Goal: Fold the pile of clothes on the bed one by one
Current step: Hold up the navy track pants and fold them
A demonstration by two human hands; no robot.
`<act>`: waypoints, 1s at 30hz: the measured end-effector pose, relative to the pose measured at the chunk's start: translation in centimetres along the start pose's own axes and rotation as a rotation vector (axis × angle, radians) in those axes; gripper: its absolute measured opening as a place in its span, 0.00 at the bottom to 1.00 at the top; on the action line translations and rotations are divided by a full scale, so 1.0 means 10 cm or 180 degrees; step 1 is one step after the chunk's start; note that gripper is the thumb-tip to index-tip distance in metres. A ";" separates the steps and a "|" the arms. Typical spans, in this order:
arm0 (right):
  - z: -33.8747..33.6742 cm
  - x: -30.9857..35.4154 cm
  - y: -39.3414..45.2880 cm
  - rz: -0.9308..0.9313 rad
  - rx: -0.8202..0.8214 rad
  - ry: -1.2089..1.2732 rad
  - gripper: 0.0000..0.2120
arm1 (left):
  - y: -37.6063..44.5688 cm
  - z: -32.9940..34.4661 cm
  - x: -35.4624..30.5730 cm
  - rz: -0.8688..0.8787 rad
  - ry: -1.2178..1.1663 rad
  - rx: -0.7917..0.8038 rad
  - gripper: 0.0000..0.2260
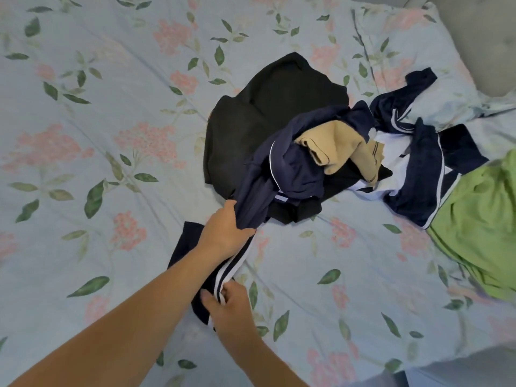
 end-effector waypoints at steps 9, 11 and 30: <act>-1.60 -0.21 0.63 0.0445 -0.0779 0.1744 0.19 | -0.24 0.06 0.35 0.0152 -0.0547 -0.0146 0.06; -1.84 -0.09 0.88 0.0344 -0.0690 0.2038 0.25 | -0.35 0.08 0.35 0.0233 -0.0775 -0.0002 0.08; -1.38 0.67 0.31 -0.0718 -0.0380 0.1279 0.27 | -1.12 -0.19 -0.27 0.1233 0.0660 -0.0426 0.40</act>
Point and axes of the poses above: each hand's wrist, its own y-axis towards the middle knuckle, its own z-axis out of the palm, x = y × z, the point moved 10 cm from there along y, towards the middle knuckle, and after that the axes turned 10 degrees about x, right-handed, at the moved point
